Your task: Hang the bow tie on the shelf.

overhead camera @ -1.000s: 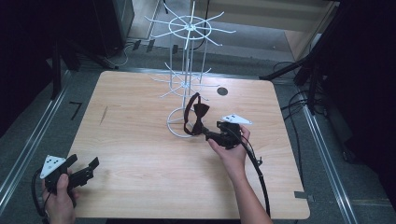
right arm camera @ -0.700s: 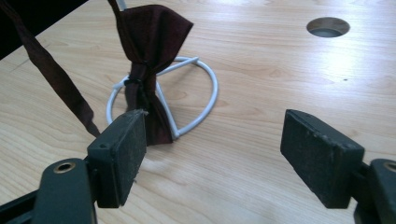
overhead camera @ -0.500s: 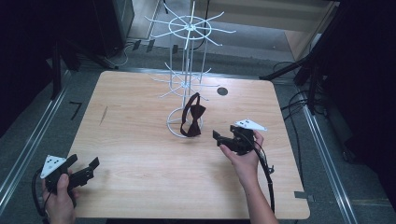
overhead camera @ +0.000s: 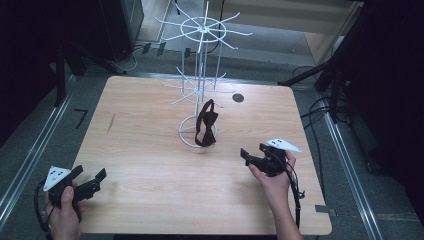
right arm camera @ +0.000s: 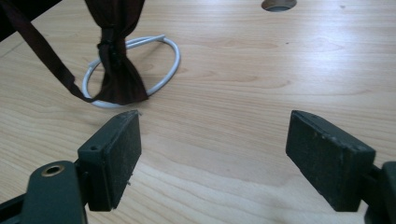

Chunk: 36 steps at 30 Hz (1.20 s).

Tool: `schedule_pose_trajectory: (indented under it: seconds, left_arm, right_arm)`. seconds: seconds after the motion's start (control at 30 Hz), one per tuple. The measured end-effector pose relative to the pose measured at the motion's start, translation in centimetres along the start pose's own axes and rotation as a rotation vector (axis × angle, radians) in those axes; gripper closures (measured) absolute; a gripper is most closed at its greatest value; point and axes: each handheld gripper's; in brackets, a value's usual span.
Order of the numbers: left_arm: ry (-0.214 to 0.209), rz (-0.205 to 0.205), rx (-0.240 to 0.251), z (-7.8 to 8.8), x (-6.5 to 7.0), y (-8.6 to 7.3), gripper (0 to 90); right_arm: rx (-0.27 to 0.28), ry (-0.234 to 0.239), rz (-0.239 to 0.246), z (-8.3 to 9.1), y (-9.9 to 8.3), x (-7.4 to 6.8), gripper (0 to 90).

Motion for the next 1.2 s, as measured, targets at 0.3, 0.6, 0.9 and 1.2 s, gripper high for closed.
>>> schedule_pose_trajectory:
  seconds: [0.3,0.6,0.9,1.2]
  left_arm:
    - [0.001,-0.002,0.0,0.0,0.0,0.0,14.9]
    - [0.0,0.002,0.002,0.0,0.0,0.0,14.9]
    - [0.003,-0.002,-0.003,0.0,0.1,0.0,14.9]
    - [0.004,-0.003,-0.002,0.0,0.1,0.0,14.9]
  right_arm:
    - [0.009,-0.024,-0.012,2.3,-1.4,2.1,17.5]
    - [0.02,-0.066,-0.038,4.8,-2.9,4.3,16.2]
    - [0.042,-0.07,-0.052,7.0,-4.6,6.1,13.8]
    - [0.052,-0.102,-0.071,9.0,-5.9,7.8,13.7]
Point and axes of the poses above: each handheld gripper's, and its own axes: z roughly backward along the jaws, y roughly out of its top, x roughly to its right, and after that the axes turned 2 degrees about -z, right-handed
